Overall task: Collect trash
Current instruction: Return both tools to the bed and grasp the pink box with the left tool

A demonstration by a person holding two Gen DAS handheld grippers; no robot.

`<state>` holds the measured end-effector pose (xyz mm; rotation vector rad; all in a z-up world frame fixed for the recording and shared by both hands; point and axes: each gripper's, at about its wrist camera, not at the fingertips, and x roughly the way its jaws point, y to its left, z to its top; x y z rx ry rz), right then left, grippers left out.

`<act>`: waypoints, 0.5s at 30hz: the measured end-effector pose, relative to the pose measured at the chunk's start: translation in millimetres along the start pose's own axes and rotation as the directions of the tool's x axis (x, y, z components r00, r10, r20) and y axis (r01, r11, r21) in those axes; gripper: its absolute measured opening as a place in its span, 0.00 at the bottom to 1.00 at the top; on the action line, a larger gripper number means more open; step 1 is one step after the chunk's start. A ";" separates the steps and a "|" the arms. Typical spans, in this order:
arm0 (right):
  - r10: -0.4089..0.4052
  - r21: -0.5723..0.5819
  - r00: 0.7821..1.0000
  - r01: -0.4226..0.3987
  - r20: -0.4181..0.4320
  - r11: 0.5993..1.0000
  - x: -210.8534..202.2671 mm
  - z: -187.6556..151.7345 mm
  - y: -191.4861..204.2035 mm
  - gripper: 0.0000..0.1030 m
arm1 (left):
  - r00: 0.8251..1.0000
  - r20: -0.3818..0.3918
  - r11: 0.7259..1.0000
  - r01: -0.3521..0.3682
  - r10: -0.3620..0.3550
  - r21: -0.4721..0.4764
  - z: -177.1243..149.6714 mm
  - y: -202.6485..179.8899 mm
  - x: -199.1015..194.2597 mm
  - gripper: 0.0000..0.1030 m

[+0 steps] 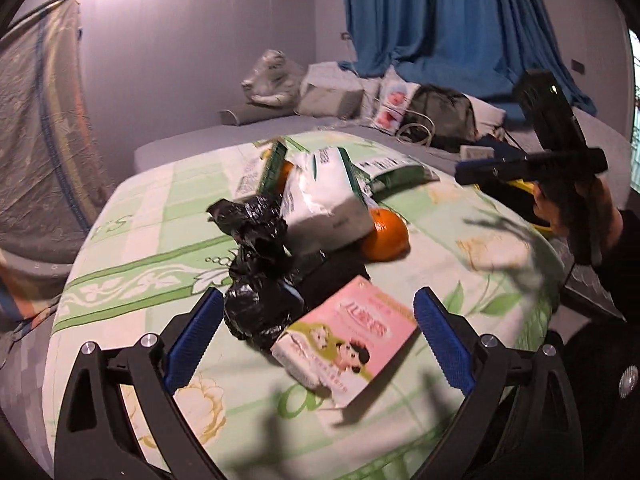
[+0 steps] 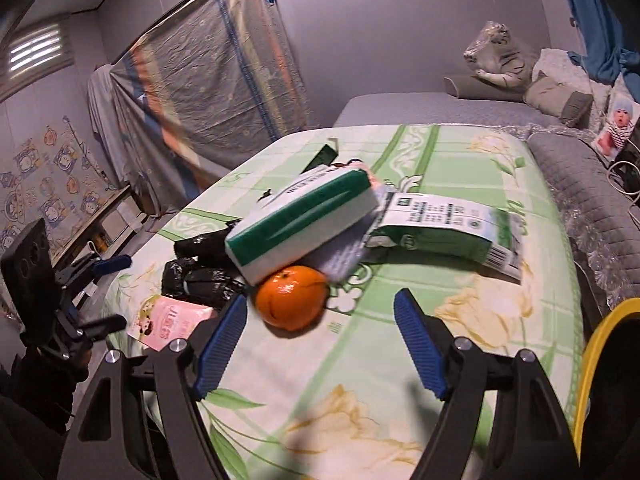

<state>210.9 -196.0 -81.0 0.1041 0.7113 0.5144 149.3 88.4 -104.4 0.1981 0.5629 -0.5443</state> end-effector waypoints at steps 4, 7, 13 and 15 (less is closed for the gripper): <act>0.009 -0.015 1.000 -0.010 -0.011 1.000 2.0 1.0 8.9 0.71 | 0.997 -0.030 0.997 0.071 -0.070 0.025 -8.2 12.5 9.7 0.89; 0.006 -0.017 1.000 -0.006 -0.025 1.000 1.4 0.6 10.2 0.71 | 0.990 -0.042 0.988 0.136 -0.133 0.070 -12.0 15.0 14.3 0.89; 0.008 -0.009 1.000 -0.008 -0.021 1.000 -3.1 2.2 8.7 0.71 | 0.959 -0.130 0.953 0.269 -0.252 0.137 -13.7 7.5 31.2 0.89; 0.007 -0.007 1.000 -0.007 -0.019 1.000 -4.0 2.7 8.2 0.71 | 0.957 -0.166 0.948 0.265 -0.237 0.177 -16.0 1.9 40.3 0.89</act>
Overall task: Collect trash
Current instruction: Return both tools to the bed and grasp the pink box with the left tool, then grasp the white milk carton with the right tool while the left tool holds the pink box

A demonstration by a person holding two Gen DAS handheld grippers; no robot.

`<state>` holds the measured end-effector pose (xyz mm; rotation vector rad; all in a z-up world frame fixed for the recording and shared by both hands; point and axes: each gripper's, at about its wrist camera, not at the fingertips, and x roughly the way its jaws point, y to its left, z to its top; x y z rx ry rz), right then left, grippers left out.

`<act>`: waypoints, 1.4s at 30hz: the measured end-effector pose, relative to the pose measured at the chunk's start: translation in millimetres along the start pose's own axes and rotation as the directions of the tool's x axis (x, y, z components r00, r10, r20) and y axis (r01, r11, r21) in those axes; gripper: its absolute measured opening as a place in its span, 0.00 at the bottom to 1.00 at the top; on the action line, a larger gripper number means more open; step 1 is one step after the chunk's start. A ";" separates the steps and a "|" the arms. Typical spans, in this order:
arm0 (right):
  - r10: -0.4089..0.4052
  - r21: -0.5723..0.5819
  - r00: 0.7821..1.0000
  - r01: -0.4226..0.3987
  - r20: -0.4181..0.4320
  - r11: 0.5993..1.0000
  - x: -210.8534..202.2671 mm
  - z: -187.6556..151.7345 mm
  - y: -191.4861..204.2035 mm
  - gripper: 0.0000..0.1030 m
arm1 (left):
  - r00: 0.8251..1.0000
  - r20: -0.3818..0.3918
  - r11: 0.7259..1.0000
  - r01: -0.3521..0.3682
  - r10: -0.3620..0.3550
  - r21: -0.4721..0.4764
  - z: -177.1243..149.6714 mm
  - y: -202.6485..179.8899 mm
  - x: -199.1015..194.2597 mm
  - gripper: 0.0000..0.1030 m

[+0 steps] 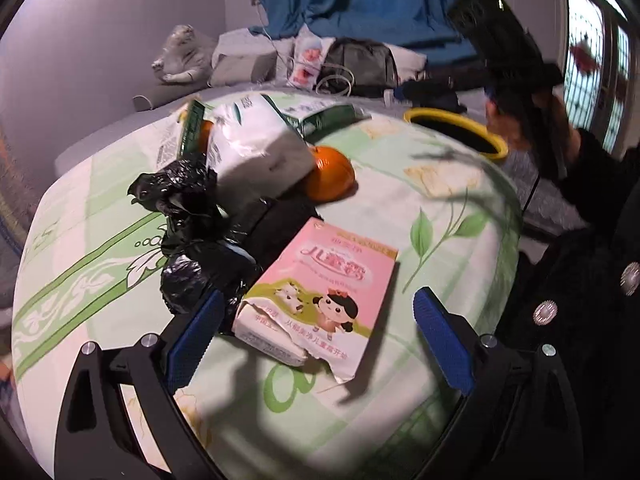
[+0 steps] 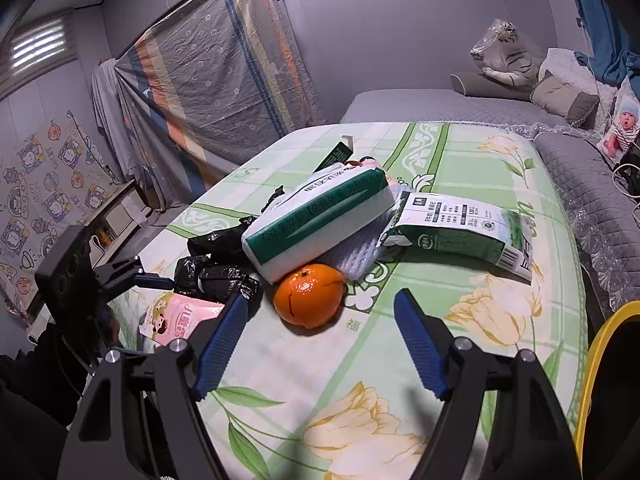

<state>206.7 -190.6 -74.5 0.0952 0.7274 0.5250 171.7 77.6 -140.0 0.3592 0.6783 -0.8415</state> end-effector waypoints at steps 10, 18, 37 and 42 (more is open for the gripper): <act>0.003 0.010 1.000 -0.004 0.003 1.000 -2.7 -1.1 -2.5 0.71 | 0.999 -0.023 0.999 -0.022 0.023 0.025 6.0 -2.0 16.8 0.72; 0.005 0.039 1.000 -0.006 0.011 0.999 -8.2 -3.2 -6.8 0.71 | 0.996 0.011 0.996 -0.084 0.084 0.022 5.0 -10.4 7.3 0.56; -0.011 0.312 1.000 0.007 0.010 0.950 -3.7 10.4 -55.6 0.77 | 0.981 0.163 0.981 -0.079 0.108 -0.176 -14.4 -11.5 -51.0 0.55; -0.175 0.018 0.982 0.177 -0.074 0.984 12.4 41.9 -60.8 0.77 | 0.979 0.178 0.982 -0.063 0.095 -0.179 -13.5 -14.2 -52.2 0.55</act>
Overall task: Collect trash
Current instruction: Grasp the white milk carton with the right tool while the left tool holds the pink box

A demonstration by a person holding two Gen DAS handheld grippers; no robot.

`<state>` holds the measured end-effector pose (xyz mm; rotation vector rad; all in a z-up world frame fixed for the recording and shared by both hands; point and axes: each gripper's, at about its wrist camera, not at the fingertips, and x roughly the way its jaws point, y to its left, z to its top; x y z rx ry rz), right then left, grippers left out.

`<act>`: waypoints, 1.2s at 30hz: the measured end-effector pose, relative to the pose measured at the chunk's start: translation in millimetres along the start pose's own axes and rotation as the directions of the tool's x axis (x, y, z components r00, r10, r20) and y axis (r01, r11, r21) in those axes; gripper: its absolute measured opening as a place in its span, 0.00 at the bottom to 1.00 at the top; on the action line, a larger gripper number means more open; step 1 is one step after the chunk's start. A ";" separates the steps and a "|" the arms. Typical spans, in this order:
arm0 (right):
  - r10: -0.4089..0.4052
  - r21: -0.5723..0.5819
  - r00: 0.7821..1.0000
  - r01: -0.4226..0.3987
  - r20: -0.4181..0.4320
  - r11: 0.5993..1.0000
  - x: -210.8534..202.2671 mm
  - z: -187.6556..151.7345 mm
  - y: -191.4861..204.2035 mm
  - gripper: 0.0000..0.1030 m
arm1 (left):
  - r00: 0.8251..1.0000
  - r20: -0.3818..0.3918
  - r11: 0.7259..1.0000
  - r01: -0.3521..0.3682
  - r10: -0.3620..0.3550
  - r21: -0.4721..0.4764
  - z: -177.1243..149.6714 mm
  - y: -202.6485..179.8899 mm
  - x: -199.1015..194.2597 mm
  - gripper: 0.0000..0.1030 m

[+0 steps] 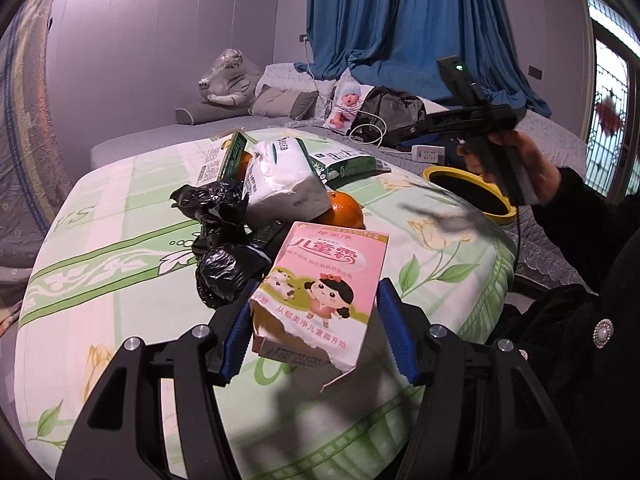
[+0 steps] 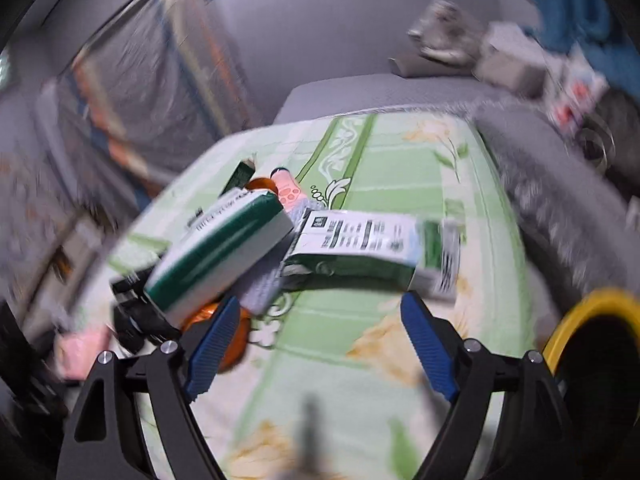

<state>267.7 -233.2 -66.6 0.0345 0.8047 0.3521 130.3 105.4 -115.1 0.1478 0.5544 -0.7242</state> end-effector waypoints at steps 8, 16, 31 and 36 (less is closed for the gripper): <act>-0.129 -0.617 0.947 -0.085 -0.293 0.782 49.9 38.9 5.4 0.76 | 1.000 -0.005 1.000 0.026 -0.026 -0.006 5.6 -2.1 9.0 0.56; -0.181 -0.703 0.820 -0.326 -0.543 0.633 111.5 63.8 16.9 0.76 | 0.999 -0.028 0.997 0.024 -0.026 -0.070 13.7 6.7 21.5 0.56; -0.235 -0.682 0.731 -0.403 -0.641 0.610 171.6 53.8 14.2 0.62 | 0.999 -0.052 0.996 0.006 -0.011 -0.092 19.6 13.0 26.2 0.57; -0.150 -0.660 0.838 -0.290 -0.525 0.693 130.7 60.4 4.3 0.56 | 0.999 -0.027 0.996 -0.023 0.021 -0.090 22.0 12.9 15.8 0.57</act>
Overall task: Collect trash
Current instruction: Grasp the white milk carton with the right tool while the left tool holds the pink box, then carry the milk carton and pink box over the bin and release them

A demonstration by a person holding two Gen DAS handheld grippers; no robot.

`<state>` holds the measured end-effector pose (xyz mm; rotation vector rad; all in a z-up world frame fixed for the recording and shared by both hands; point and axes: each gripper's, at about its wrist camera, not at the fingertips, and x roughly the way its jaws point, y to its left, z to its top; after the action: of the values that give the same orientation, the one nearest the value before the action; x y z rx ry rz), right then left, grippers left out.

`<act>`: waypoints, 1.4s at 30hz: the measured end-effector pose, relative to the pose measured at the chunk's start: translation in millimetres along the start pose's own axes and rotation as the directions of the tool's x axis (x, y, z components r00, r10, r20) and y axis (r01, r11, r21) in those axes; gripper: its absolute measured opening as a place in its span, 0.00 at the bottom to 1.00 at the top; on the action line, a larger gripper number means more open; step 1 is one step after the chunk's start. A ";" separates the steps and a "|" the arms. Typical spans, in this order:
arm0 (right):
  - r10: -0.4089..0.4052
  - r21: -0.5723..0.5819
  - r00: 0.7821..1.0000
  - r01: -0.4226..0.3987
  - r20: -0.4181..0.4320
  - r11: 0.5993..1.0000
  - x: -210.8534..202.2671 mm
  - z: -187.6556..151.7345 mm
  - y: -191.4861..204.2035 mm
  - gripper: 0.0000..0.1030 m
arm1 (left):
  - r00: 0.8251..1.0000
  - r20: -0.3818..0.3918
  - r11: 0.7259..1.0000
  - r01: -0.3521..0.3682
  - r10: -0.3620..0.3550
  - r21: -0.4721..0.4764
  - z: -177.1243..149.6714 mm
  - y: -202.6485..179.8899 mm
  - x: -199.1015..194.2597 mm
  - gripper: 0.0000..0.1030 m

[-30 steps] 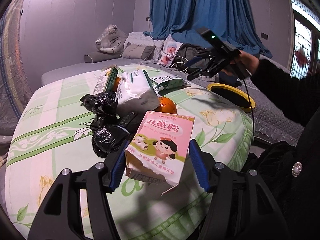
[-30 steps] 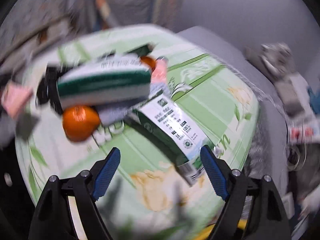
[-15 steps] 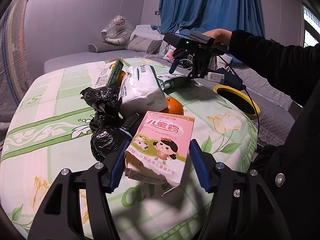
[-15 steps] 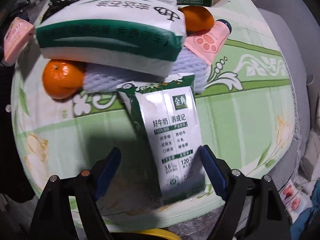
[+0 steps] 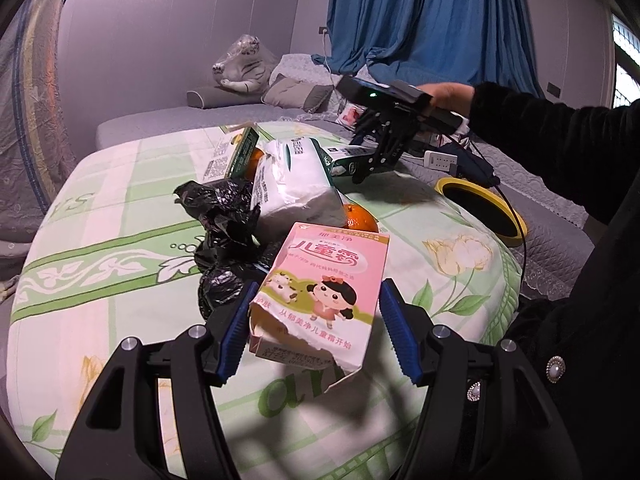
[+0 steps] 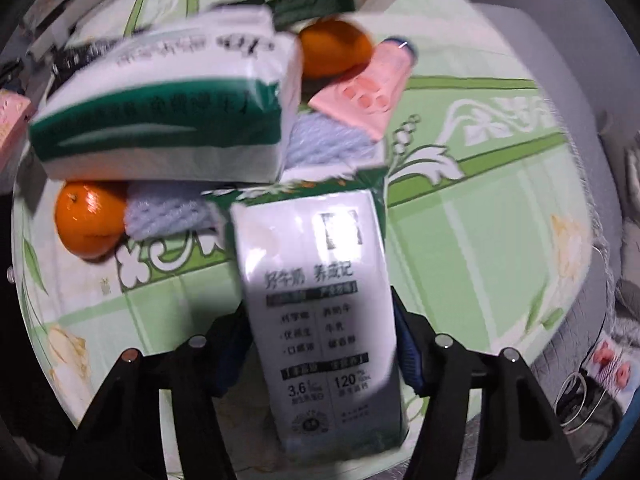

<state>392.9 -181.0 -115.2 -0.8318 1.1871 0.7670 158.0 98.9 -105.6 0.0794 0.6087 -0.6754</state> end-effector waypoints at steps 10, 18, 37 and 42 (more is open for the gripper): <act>-0.077 0.335 0.884 -0.093 0.462 0.938 -101.2 -71.9 37.4 0.55 | 0.985 0.103 0.990 -0.139 0.138 0.000 24.1 -18.1 -8.1 0.58; -0.137 0.537 0.694 -0.401 0.707 0.742 -124.7 -135.4 64.8 0.55 | 0.955 0.202 0.976 -0.213 0.216 -0.036 76.0 -51.7 2.3 0.58; -0.546 0.824 0.620 -0.383 0.564 0.417 -165.1 -281.1 87.4 0.55 | 0.960 0.255 0.989 -0.133 0.112 0.064 157.7 -156.8 65.2 0.57; -0.643 0.871 0.590 -0.371 0.489 0.321 -170.4 -321.8 89.5 0.55 | 0.961 0.266 0.991 -0.096 0.068 0.094 173.8 -183.8 90.3 0.57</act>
<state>130.2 -429.0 -14.9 0.4828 0.4459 0.0517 189.1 -141.4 10.4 0.1113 0.3122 -0.6244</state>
